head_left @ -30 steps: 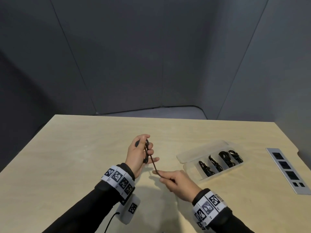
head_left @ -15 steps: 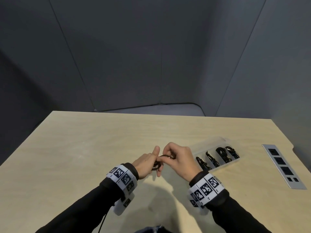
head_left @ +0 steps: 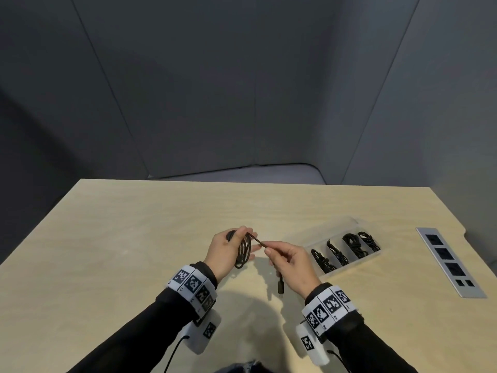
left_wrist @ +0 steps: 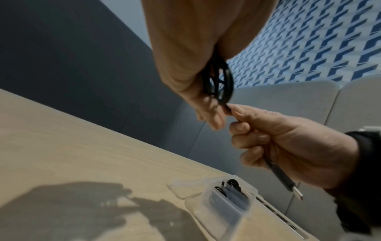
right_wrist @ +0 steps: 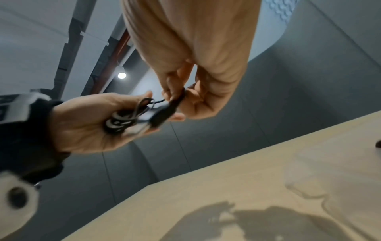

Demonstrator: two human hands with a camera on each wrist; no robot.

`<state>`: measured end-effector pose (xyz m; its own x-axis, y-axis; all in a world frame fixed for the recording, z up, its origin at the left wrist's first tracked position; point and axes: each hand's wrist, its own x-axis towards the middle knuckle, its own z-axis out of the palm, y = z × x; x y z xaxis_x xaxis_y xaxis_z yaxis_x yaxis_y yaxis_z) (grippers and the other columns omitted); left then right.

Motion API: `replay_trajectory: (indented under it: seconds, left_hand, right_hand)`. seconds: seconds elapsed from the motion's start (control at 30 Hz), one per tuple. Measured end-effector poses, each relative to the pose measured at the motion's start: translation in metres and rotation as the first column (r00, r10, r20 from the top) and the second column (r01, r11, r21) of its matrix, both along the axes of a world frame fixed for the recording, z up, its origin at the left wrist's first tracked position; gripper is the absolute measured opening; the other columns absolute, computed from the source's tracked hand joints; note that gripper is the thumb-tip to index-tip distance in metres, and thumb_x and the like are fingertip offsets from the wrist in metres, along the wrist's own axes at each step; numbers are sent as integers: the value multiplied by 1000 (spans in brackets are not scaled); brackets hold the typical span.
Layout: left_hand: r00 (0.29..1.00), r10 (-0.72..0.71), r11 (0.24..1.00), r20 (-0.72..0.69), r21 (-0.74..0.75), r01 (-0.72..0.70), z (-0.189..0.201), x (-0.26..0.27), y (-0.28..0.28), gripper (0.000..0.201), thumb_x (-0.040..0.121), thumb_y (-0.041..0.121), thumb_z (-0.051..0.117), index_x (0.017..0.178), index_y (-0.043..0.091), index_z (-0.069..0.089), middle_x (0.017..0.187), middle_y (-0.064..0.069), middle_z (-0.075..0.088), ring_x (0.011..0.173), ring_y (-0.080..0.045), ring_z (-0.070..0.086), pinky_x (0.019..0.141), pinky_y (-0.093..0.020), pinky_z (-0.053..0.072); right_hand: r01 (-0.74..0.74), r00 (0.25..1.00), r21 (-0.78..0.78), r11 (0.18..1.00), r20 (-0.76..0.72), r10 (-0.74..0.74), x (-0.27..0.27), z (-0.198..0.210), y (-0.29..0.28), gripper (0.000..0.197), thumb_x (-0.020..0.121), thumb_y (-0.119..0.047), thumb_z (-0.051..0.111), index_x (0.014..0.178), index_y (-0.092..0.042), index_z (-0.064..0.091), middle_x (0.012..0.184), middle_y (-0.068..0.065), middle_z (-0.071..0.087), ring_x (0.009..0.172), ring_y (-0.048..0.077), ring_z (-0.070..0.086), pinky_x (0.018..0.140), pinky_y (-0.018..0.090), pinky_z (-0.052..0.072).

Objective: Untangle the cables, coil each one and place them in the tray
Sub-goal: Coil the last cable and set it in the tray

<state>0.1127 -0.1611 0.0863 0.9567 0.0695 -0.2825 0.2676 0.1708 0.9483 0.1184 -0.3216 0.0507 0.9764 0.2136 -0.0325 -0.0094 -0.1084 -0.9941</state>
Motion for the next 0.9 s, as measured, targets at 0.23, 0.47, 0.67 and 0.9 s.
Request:
replay_trajectory:
  seconds: [0.23,0.47,0.67,0.9]
  left_hand:
    - [991,76,985,110,-160,-58,4,-2,-6,22,100,20,40,95,4,55,74,-5,65,74,-24,70,73,-37,56]
    - [979,90,980,185,158,-120,-13,3,0,18,101,21,39,92,19,55,63,0,39,49,-10,30,43,-21,24]
    - [976,-217,877,6,440,192,-22,-2,-9,67,97,50,9,65,13,56,63,-7,51,61,-20,47,56,-28,38]
    - [912,-400,888,-88,207,410,-8,-16,-23,87,88,60,-9,57,15,59,43,-3,55,33,-12,28,41,-19,21]
  right_hand:
    - [-304,949,-123,945,-130,288,-17,-4,14,31,98,-16,45,123,-31,56,49,-6,43,41,1,39,41,16,38]
    - [-275,835,-638,719,212,507,-35,8,20,22,91,-5,42,102,1,59,98,13,49,87,25,49,75,30,41]
    - [-212,674,-575,790,499,544,-29,38,17,10,75,0,67,74,-9,72,74,6,63,70,9,58,62,18,47]
    - [-102,951,-236,966,262,164,-3,49,-1,17,60,-9,86,67,-20,75,71,-9,59,62,9,60,62,14,46]
